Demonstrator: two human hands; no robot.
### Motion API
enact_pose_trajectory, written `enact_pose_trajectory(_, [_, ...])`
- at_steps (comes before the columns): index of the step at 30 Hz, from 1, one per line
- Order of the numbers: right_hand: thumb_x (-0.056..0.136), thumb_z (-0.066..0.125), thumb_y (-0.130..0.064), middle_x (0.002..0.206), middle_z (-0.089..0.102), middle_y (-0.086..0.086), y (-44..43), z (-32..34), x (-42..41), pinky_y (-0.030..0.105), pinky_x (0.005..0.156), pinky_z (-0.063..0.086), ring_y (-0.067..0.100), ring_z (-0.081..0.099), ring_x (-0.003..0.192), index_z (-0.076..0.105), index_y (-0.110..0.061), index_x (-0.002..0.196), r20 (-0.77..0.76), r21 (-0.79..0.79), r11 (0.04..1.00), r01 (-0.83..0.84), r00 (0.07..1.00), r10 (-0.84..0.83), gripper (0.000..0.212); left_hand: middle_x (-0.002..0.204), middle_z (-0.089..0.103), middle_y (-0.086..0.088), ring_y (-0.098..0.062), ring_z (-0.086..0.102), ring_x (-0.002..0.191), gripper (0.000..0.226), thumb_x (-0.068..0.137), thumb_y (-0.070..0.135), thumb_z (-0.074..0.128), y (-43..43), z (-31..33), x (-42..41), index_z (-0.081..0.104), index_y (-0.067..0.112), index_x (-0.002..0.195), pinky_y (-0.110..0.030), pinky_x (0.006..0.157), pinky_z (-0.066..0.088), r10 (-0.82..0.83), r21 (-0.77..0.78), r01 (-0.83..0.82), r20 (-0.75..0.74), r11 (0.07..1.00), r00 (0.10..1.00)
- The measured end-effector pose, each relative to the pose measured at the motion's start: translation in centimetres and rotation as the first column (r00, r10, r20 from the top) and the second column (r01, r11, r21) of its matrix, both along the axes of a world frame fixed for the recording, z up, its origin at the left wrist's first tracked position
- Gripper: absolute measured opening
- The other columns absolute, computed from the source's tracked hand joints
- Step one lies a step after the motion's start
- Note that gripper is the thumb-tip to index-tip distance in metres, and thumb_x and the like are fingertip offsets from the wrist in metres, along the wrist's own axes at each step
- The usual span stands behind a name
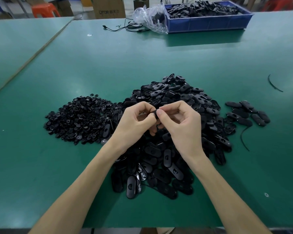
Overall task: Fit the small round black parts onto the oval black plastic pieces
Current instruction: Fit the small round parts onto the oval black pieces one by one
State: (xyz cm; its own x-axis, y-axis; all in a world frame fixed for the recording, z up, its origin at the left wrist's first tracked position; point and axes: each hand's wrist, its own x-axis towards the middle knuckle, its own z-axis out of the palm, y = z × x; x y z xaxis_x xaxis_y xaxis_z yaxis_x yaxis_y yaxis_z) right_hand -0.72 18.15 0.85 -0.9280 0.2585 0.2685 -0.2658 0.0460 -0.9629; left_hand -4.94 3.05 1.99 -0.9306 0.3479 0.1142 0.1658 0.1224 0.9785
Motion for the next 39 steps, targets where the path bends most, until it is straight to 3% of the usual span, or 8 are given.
enact_pose_trajectory(3, [0.092,0.077,-0.014,0.083,0.079,-0.003,0.03,-0.08,0.06,0.030,0.071,0.063,0.018,0.078,0.074,0.073,-0.019,0.094,0.000,0.039,0.999,0.014,1.000,-0.014,0.006,0.065,0.065,-0.010,-0.023,0.062,0.058,0.010,0.097,-0.004,0.056,0.23,0.08,0.14,0.061,0.002,0.090,-0.032,0.065,0.055,0.011,-0.025,-0.012,-0.033,1.000,0.999])
enact_pose_trajectory(9, [0.093,0.077,-0.013,0.081,0.079,-0.003,0.07,-0.03,0.18,0.024,0.067,0.061,0.017,0.078,0.071,0.073,-0.018,0.094,0.001,0.049,0.999,0.016,1.000,-0.016,0.007,0.065,0.065,-0.006,-0.021,0.063,0.060,0.010,0.098,-0.002,0.057,0.15,0.08,0.14,0.061,0.003,0.091,-0.029,0.066,0.056,0.000,-0.045,-0.002,-0.035,0.999,0.999])
enact_pose_trajectory(14, [0.094,0.077,-0.013,0.084,0.079,0.002,0.42,0.20,-0.03,0.025,0.065,0.061,0.020,0.077,0.070,0.073,-0.013,0.096,-0.009,-0.026,0.999,0.044,0.999,-0.044,0.005,0.076,0.068,-0.014,-0.025,0.065,0.065,0.009,0.103,0.005,0.061,-0.31,0.33,-0.16,0.068,0.000,0.099,-0.036,0.068,0.058,-0.075,0.050,0.073,0.043,0.996,0.996])
enact_pose_trajectory(18, [0.095,0.077,-0.013,0.085,0.079,0.003,0.35,0.16,-0.20,0.027,0.065,0.061,0.022,0.077,0.071,0.073,-0.011,0.097,0.002,-0.044,0.998,0.047,0.999,-0.047,0.005,0.082,0.069,-0.016,-0.022,0.066,0.068,0.010,0.102,0.006,0.061,-0.62,0.41,-0.24,0.070,0.000,0.102,-0.031,0.067,0.058,-0.096,0.078,0.091,0.063,0.993,0.993])
enact_pose_trajectory(24, [0.094,0.077,-0.014,0.082,0.078,0.001,0.33,0.06,-0.20,0.022,0.063,0.058,0.018,0.075,0.067,0.072,-0.015,0.095,0.008,-0.021,0.999,0.047,0.999,-0.047,0.005,0.073,0.065,-0.025,-0.027,0.062,0.059,0.006,0.101,0.000,0.062,-0.28,0.36,-0.28,0.067,-0.003,0.100,-0.038,0.065,0.057,-0.020,0.013,0.020,-0.005,1.000,1.000])
enact_pose_trajectory(28, [0.094,0.077,-0.012,0.085,0.078,-0.001,0.27,-0.10,-0.16,0.024,0.067,0.059,0.017,0.076,0.071,0.072,-0.017,0.097,0.009,-0.002,1.000,0.027,1.000,-0.027,0.007,0.061,0.063,-0.009,-0.022,0.058,0.054,0.007,0.099,-0.002,0.060,-0.06,0.33,-0.06,0.064,0.001,0.094,-0.032,0.065,0.053,0.017,-0.027,-0.019,-0.058,0.999,0.998])
enact_pose_trajectory(34, [0.096,0.071,-0.004,0.099,0.061,-0.002,0.26,-0.35,-0.56,0.029,0.076,0.057,0.014,0.067,0.084,0.076,-0.027,0.116,-0.016,0.224,0.974,-0.026,0.999,0.030,0.031,0.063,0.065,-0.001,-0.016,0.058,0.054,0.004,0.100,0.000,0.063,-0.33,0.41,-0.15,0.067,-0.001,0.098,-0.026,0.060,0.054,0.040,0.000,-0.040,-0.041,0.999,0.998])
enact_pose_trajectory(39, [0.097,0.073,-0.009,0.100,0.062,-0.005,0.46,-0.28,-0.43,0.032,0.080,0.058,0.014,0.064,0.087,0.075,-0.025,0.119,-0.048,0.379,0.925,0.037,0.999,-0.020,0.027,0.075,0.070,-0.006,-0.017,0.062,0.058,0.017,0.097,0.003,0.067,-0.41,0.46,-0.11,0.065,-0.006,0.111,-0.027,0.056,0.055,0.083,0.042,-0.082,-0.022,0.996,0.996])
